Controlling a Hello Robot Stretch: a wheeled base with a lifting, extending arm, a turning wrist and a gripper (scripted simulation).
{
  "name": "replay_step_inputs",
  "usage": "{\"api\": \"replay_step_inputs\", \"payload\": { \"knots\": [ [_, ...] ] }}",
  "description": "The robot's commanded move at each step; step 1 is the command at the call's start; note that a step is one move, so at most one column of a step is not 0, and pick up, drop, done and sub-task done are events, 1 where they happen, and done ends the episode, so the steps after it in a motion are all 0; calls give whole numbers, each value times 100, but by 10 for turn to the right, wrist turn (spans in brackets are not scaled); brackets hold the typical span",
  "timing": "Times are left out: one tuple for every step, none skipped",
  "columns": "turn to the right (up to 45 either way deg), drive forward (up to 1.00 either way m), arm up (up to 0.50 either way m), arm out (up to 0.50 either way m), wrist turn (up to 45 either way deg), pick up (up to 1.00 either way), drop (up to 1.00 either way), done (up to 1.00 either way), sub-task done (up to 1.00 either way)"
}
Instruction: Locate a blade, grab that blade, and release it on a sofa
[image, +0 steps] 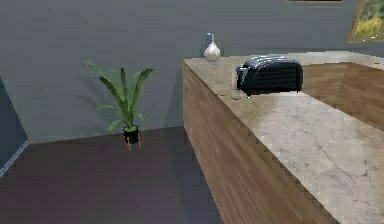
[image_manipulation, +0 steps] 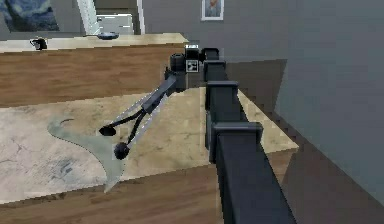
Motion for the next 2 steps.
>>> {"api": "replay_step_inputs", "payload": {
  "knots": [
    [0, 0, 0, -40, 0, 0, 0, 0, 0],
    [450, 0, 0, 0, 0, 0, 0, 0, 0]
  ]
}}
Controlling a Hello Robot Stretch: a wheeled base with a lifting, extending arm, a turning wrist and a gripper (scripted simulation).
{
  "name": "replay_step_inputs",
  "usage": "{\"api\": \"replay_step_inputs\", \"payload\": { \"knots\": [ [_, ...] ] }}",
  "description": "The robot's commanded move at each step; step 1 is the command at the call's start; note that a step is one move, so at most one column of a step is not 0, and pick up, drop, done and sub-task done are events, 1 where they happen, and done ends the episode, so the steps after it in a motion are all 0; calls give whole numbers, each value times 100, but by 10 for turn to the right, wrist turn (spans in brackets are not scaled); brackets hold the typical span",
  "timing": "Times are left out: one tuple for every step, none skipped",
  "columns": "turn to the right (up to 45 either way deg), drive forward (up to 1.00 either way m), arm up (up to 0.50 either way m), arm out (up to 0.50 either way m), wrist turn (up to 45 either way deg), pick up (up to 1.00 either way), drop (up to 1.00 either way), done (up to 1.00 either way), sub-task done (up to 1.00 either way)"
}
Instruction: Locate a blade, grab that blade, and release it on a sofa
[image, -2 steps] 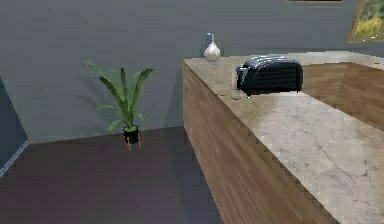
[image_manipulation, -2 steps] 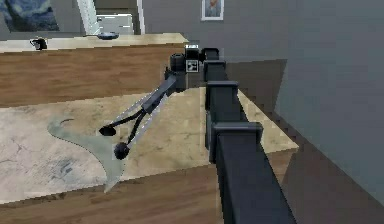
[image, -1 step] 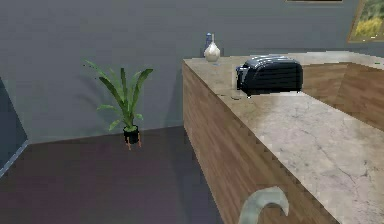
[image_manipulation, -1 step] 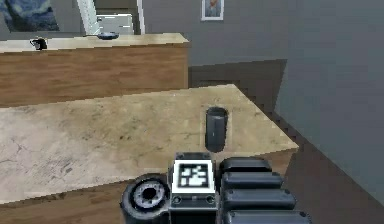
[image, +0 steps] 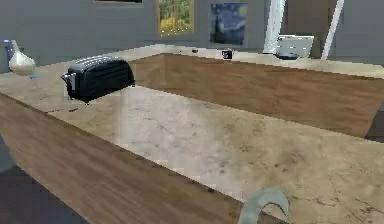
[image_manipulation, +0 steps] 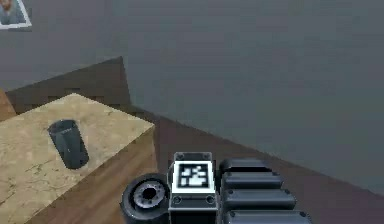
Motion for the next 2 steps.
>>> {"api": "replay_step_inputs", "payload": {
  "knots": [
    [450, 0, 0, 0, 0, 0, 0, 0, 0],
    [450, 0, 0, 0, 0, 0, 0, 0, 0]
  ]
}}
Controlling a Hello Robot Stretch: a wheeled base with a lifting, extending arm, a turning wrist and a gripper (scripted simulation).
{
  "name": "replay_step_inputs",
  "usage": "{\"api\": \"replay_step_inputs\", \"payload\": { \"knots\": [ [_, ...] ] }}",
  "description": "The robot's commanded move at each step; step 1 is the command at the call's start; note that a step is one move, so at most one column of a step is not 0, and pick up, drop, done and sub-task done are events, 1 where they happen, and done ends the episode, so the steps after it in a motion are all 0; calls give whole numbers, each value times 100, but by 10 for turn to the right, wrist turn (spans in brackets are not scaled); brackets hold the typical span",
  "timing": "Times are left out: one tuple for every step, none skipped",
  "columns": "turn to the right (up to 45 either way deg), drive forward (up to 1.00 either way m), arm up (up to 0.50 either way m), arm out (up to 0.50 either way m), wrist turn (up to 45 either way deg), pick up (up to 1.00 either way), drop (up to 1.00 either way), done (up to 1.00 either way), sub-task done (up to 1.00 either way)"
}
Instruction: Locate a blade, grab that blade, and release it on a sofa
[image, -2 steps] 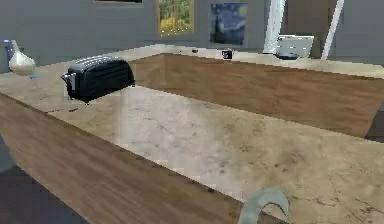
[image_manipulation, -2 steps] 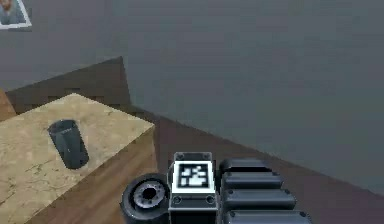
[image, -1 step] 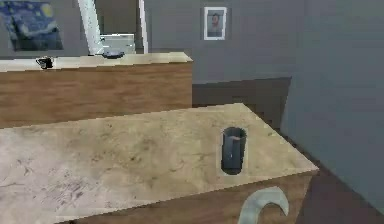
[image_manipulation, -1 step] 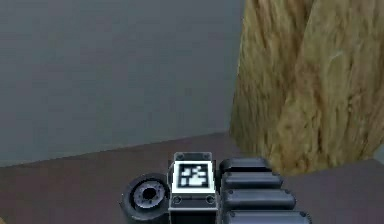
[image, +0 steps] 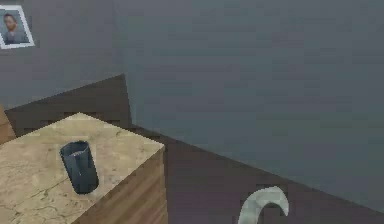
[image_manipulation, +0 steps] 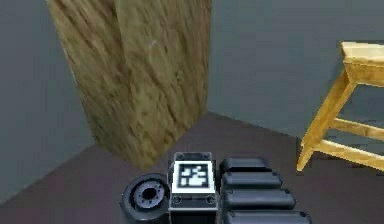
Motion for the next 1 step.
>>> {"api": "replay_step_inputs", "payload": {
  "knots": [
    [180, 0, 0, 0, 0, 0, 0, 0, 0]
  ]
}}
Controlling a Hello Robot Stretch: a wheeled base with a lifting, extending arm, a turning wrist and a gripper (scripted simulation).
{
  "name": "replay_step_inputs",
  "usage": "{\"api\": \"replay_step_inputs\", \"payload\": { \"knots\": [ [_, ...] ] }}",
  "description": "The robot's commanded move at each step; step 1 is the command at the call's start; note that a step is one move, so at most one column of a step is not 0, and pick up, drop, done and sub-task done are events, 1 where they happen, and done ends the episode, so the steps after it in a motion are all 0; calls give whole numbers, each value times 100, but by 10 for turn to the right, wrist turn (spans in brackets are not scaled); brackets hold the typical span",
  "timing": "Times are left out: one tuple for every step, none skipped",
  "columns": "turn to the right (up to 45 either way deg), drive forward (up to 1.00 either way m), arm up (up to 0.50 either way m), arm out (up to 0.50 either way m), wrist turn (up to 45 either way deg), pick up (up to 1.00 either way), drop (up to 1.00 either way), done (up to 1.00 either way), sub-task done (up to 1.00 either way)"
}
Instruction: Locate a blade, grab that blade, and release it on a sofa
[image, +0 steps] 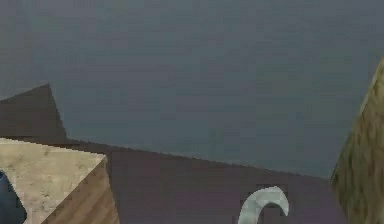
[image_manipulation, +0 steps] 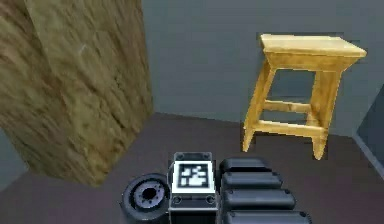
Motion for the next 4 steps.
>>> {"api": "replay_step_inputs", "payload": {
  "knots": [
    [0, 75, 0, 0, 0, 0, 0, 0, 0],
    [-270, 0, 0, 0, 0, 0, 0, 0, 0],
    [0, 40, 0, 0, 0, 0, 0, 0, 0],
    [-450, 0, 0, 0, 0, 0, 0, 0, 0]
  ]
}}
